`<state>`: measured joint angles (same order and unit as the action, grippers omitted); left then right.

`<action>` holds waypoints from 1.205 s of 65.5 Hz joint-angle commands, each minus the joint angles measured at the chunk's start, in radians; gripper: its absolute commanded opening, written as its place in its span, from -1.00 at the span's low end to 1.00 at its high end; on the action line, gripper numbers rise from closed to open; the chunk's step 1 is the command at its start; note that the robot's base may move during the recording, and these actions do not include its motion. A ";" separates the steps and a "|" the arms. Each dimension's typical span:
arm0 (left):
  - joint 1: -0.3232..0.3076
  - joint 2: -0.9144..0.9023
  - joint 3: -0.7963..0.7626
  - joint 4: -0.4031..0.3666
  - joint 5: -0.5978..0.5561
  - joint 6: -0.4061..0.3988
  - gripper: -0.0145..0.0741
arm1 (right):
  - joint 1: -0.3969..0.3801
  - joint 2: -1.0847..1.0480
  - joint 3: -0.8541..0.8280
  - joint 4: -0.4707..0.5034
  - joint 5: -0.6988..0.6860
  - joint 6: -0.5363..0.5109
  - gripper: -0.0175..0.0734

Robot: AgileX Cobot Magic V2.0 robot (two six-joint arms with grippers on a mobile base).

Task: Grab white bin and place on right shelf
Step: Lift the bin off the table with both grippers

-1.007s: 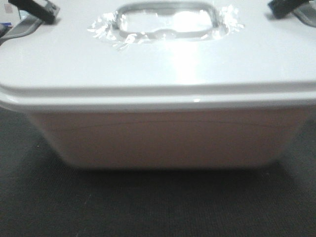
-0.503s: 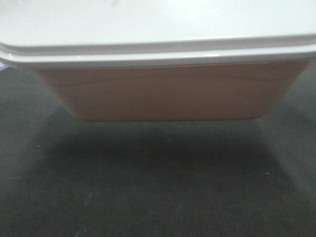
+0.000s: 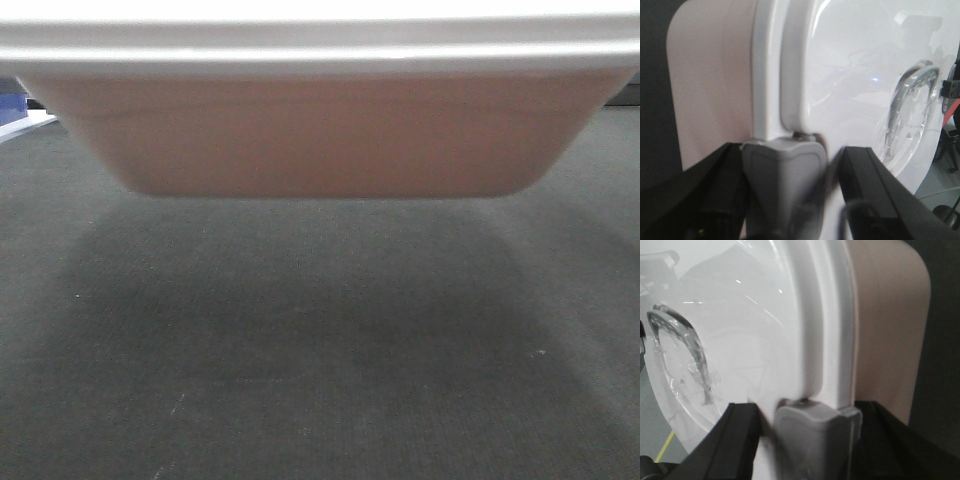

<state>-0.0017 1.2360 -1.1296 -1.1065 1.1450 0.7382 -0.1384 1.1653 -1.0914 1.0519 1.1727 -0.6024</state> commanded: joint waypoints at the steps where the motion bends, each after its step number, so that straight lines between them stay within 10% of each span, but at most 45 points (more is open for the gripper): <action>1: -0.022 -0.068 -0.043 -0.181 0.160 0.003 -0.09 | 0.013 -0.060 -0.039 0.205 0.161 -0.019 0.29; 79: -0.022 -0.189 -0.043 -0.223 0.164 0.003 -0.09 | 0.013 -0.193 -0.039 0.250 0.118 -0.019 0.29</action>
<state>0.0003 1.0745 -1.1341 -1.1050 1.1345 0.7382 -0.1424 0.9925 -1.0914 1.0577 1.1667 -0.6109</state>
